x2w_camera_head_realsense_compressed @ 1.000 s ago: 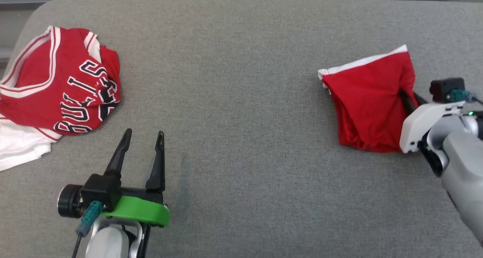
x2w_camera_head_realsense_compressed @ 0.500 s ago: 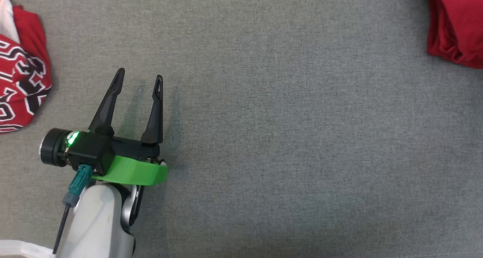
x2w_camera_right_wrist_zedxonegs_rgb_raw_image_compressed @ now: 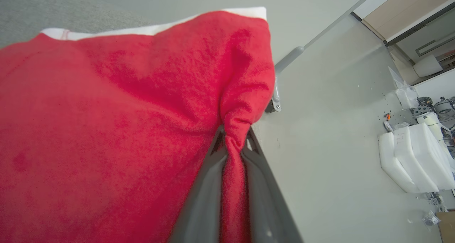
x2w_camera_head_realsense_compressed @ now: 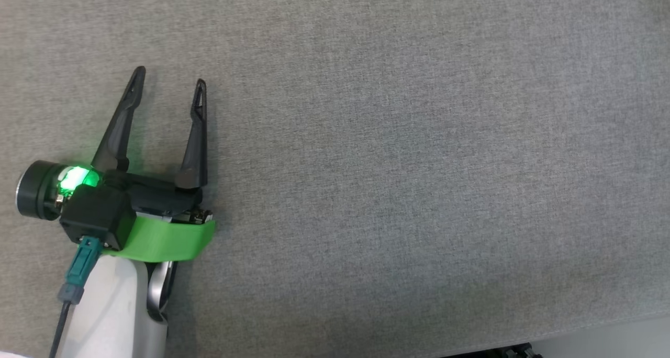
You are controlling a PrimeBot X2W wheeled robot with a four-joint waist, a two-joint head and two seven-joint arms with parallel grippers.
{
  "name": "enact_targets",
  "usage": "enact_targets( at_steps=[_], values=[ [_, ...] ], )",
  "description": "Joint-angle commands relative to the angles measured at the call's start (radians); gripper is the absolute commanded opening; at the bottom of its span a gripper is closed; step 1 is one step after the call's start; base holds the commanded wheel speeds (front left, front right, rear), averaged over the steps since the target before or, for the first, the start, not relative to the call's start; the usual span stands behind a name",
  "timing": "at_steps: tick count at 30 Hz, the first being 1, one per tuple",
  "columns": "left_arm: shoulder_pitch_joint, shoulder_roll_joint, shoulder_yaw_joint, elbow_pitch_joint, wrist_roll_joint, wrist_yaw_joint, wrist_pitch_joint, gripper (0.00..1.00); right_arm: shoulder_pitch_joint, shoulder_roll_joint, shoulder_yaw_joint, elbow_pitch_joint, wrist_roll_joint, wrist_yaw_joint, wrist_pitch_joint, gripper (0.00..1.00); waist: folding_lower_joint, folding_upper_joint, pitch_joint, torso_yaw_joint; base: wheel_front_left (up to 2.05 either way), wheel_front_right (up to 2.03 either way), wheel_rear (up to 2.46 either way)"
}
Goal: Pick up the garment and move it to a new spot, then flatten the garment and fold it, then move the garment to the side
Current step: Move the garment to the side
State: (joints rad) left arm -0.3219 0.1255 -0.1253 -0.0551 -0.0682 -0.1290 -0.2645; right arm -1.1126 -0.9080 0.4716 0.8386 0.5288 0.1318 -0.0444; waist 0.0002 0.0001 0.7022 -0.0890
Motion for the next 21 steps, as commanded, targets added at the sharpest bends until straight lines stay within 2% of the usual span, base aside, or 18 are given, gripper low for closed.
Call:
enact_targets(
  at_steps=[1, 10, 11, 12, 13, 21],
  values=[
    [-0.009, 0.008, -0.001, 0.009, 0.001, -0.002, 0.001, 1.00, -0.019, -0.012, -0.012, 0.003, 0.007, -0.002, -0.003, 0.00, -0.0002, -0.0001, 0.032, -0.025, 0.00, 0.00, 0.00],
    [-0.017, 0.017, -0.007, 0.015, 0.000, -0.002, 0.002, 1.00, -0.067, -0.003, -0.028, 0.042, -0.042, -0.002, -0.024, 0.00, -0.0002, -0.0001, 0.051, -0.014, 0.00, 0.00, 0.00],
    [-0.017, 0.016, -0.006, 0.017, 0.000, -0.002, 0.002, 1.00, -0.071, 0.000, -0.030, 0.052, -0.057, -0.002, -0.031, 0.13, -0.0002, -0.0001, 0.050, -0.012, 0.00, 0.00, 0.00],
    [-0.016, 0.014, -0.005, 0.018, 0.001, -0.002, 0.002, 1.00, -0.077, 0.001, -0.032, 0.061, -0.071, -0.002, -0.038, 0.49, -0.0002, -0.0001, 0.050, -0.010, 0.00, 0.00, 0.00],
    [-0.016, 0.012, -0.004, 0.019, 0.001, -0.001, 0.002, 1.00, -0.085, 0.004, -0.039, 0.077, -0.083, -0.002, -0.043, 1.00, -0.0002, -0.0001, 0.047, -0.008, 0.00, 0.00, 0.00],
    [0.013, -0.005, 0.011, 0.036, -0.009, 0.001, 0.002, 1.00, -0.099, 0.059, -0.070, 0.141, -0.166, -0.002, -0.133, 1.00, -0.0002, -0.0001, -0.023, -0.003, 0.00, 0.00, 0.00]
  ],
)
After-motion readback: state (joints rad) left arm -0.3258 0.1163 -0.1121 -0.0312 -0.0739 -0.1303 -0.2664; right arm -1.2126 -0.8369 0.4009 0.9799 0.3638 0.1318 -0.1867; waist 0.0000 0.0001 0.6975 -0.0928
